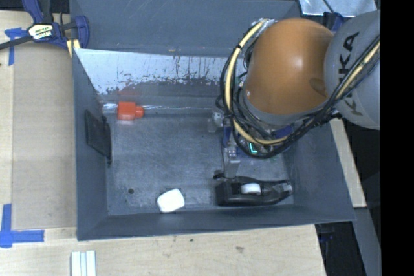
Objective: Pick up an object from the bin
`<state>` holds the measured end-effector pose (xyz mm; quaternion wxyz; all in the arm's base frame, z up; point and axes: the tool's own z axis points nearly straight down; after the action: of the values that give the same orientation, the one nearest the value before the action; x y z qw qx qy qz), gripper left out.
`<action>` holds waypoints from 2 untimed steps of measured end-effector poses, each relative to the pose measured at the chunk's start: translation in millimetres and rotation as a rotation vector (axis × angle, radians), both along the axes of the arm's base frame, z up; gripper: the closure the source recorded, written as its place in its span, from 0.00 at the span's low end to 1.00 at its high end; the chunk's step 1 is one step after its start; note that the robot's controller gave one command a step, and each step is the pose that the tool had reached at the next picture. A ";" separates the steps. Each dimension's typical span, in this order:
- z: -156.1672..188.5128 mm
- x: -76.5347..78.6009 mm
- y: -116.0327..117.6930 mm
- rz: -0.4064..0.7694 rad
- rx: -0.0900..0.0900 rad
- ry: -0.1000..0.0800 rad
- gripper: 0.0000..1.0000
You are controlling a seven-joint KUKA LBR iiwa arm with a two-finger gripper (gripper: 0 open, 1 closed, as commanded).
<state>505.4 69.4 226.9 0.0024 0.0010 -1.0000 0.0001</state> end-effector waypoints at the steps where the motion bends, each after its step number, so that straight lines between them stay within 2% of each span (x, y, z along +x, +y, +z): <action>1: -105.9 -17.6 58.4 0.327 0.002 -0.001 0.00; 2: -144.1 -10.9 39.4 0.421 0.000 -0.002 0.00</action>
Offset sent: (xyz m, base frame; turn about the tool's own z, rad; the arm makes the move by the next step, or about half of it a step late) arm -0.0165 0.0576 -0.1034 -0.3253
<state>494.5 108.8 82.8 0.0015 0.2101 -0.9777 0.0005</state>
